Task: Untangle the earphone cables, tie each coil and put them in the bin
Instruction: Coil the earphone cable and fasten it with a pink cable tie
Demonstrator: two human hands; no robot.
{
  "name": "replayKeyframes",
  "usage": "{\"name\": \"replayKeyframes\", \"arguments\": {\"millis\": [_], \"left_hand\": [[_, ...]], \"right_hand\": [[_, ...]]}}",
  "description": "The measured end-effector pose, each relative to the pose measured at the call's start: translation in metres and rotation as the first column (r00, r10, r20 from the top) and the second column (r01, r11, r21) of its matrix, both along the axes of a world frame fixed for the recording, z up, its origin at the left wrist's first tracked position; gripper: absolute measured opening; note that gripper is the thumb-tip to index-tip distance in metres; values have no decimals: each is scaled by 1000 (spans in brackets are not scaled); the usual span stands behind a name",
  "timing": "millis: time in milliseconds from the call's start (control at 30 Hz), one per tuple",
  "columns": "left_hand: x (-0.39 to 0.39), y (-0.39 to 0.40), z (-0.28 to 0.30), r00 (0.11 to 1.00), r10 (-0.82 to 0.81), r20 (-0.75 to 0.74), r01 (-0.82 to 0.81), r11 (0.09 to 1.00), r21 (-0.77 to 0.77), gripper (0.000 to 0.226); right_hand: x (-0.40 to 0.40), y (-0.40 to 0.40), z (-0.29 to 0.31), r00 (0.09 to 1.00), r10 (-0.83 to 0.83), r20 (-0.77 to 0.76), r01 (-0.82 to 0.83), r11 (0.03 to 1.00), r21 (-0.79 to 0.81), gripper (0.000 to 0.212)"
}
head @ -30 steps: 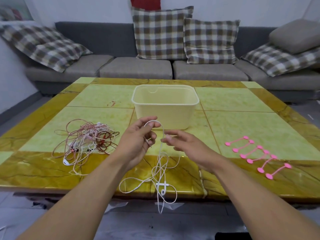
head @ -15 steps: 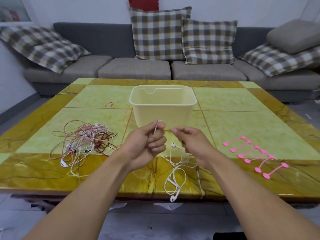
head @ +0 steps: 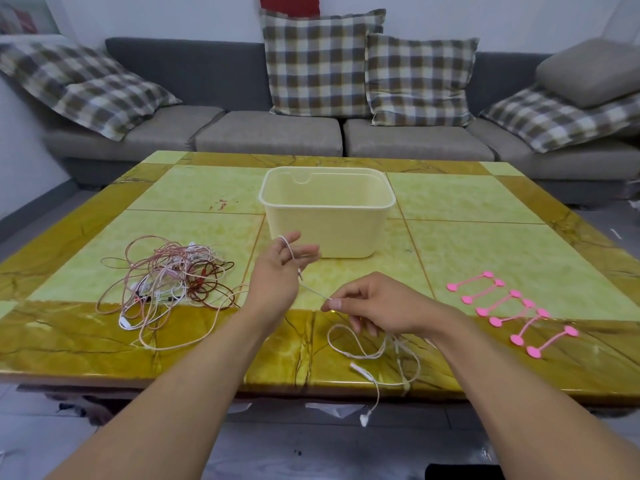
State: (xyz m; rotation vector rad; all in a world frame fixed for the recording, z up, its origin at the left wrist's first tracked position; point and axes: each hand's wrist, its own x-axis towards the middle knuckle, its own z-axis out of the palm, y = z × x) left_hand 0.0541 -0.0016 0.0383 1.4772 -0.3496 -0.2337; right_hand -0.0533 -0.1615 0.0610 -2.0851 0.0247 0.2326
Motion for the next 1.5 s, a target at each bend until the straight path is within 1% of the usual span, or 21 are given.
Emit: {"name": "replayKeyframes", "arguments": {"millis": [67,100,133,200,333,500,600,700,767,833,1000,1033,1100,1200,1233,1267,1300,1333,1367,1400,1500], "left_hand": [[0,2,-8,983,-93,155,45,958,284,46],[-1,3,-10,972,-163,169,87,919,384,47],[-3,3,-10,965,-225,136,145,885,442,49],[-10,4,-8,942,-336,5,296,839,457,51],[-26,5,8,805,-504,-313,577,790,210,47],[-26,3,23,716,-547,-433,549,825,-134,41],[-25,3,26,673,-567,-475,570,807,-157,38],[-28,2,27,678,-548,-491,547,821,-161,30],[-30,2,28,675,-563,-477,537,818,-207,33],[-33,1,32,632,-619,-466,563,780,-273,33],[-39,3,37,529,-721,-447,572,692,-440,38],[-40,2,38,540,-716,-442,549,698,-460,39],[-38,1,40,627,-654,-423,453,748,-485,39],[-27,-3,40,807,-478,-348,264,817,-512,35],[-23,-4,36,866,-400,-300,219,842,-493,38],[-18,-4,30,933,-287,-216,185,899,-398,42],[-15,-2,25,986,-146,-76,126,966,-224,47],[-14,0,19,991,-57,120,60,998,-17,44],[-13,1,13,959,-55,280,20,992,128,40],[-12,2,8,927,-85,365,4,976,218,37],[-8,8,3,920,-167,355,6,911,413,38]], "right_hand": [[0,-3,4,996,-60,65,57,997,45,22],[1,-5,5,988,-112,107,105,992,65,20],[2,-8,5,975,-168,145,158,984,80,18],[6,-11,1,939,-271,211,259,962,83,18],[9,-12,-7,867,-387,314,385,920,71,17],[16,-10,-5,797,-457,395,432,888,156,14],[17,-8,-7,777,-485,402,459,873,166,11],[19,-7,-9,765,-521,380,485,853,192,12],[20,-7,-11,753,-547,367,502,837,218,12],[22,-9,-15,740,-567,361,522,823,223,12],[26,-10,-19,816,-533,223,465,835,294,20],[25,-9,-18,841,-494,220,438,861,260,27],[22,-8,-19,890,-391,234,375,920,112,36],[18,-1,-21,961,-233,152,236,972,-8,25],[17,3,-21,979,-172,110,177,983,-38,19],[16,7,-18,991,-117,68,121,991,-63,19],[16,11,-15,997,-75,35,78,994,-72,22],[15,15,-11,999,-38,13,39,997,-72,24],[14,19,-7,1000,-7,-5,7,998,-70,25],[13,21,-3,1000,12,-23,-13,998,-64,25],[9,17,5,999,-24,-32,23,1000,-19,25]]}}
